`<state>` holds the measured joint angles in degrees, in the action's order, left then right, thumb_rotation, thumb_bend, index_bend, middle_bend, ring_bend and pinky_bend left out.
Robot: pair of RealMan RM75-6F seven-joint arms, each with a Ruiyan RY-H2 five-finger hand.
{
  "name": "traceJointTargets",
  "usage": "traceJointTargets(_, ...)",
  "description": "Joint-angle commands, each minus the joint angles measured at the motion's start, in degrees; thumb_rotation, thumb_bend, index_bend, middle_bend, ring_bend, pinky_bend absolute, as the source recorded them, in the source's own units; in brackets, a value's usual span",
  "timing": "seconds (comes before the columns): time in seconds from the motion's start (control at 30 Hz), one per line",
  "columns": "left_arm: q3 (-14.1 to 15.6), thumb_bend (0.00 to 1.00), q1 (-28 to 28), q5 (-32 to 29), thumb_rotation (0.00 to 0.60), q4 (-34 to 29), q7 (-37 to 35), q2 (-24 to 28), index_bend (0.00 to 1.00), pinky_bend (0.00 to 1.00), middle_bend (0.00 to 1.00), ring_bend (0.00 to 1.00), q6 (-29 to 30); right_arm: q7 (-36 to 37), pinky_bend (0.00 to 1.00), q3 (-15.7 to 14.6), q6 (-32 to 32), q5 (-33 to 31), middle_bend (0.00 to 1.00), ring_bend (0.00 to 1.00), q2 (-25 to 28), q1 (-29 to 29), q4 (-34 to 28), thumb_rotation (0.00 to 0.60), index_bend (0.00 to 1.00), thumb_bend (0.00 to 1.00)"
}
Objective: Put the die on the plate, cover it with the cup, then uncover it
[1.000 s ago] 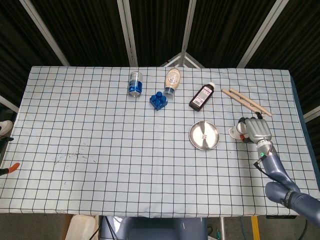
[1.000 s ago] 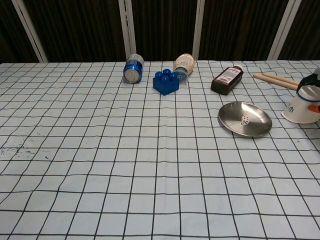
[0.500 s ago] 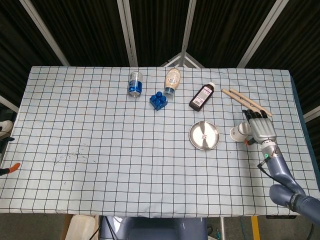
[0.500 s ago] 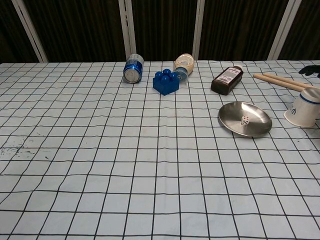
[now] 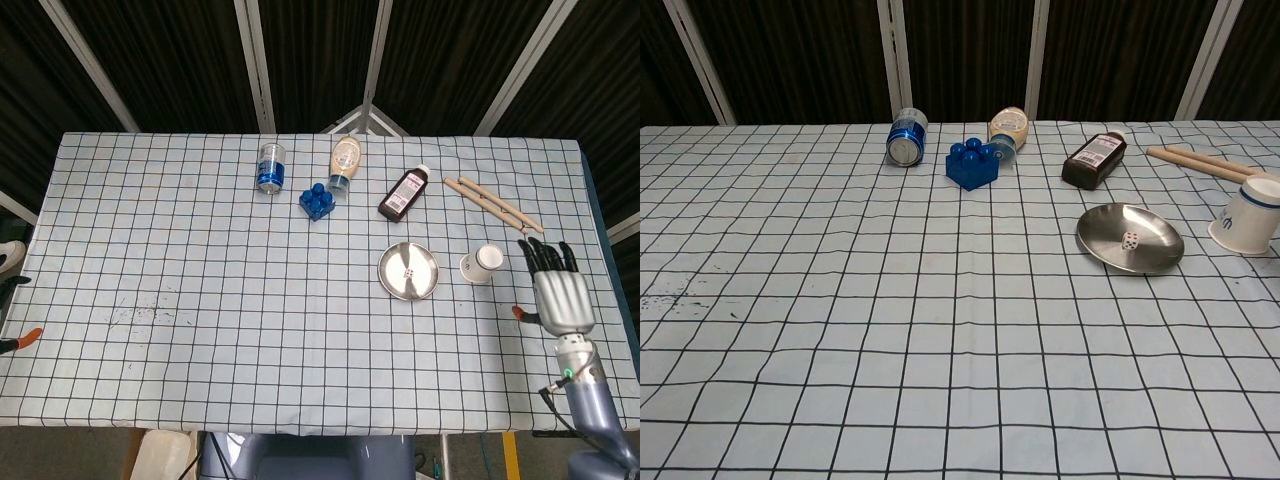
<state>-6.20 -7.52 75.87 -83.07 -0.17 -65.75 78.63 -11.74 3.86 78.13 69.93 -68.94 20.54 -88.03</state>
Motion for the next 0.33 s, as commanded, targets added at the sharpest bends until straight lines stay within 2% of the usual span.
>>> traceJointTargets(0.03,0.19,0.22,0.33,0.4,0.6,-0.58,-0.5,0.5,0.26,0.06,0.0,0.0,0.45,5.63,0.0,-3.57,13.23,9.91,0.1,0.16,-1.29,-8.91,0.04,0.6,0.14,0.1)
traceJointTargets(0.2,0.28,0.22,1.04,0.92,0.6,-1.23,-1.58,1.29,0.26,0.06,0.0,0.0,1.66,13.11,0.0,-3.93,18.62,13.18,0.11,0.16,-3.33,-12.45,6.26,0.6,0.15,0.13)
traceJointTargets(0.33,0.16,0.22,1.16,1.07,0.6,-1.27,-1.92,1.43,0.26,0.06,0.0,0.0,2.05,14.09,0.0,-4.02,17.81,13.28,0.11,0.16,-2.64,-13.27,8.22,0.6,0.17,0.13)
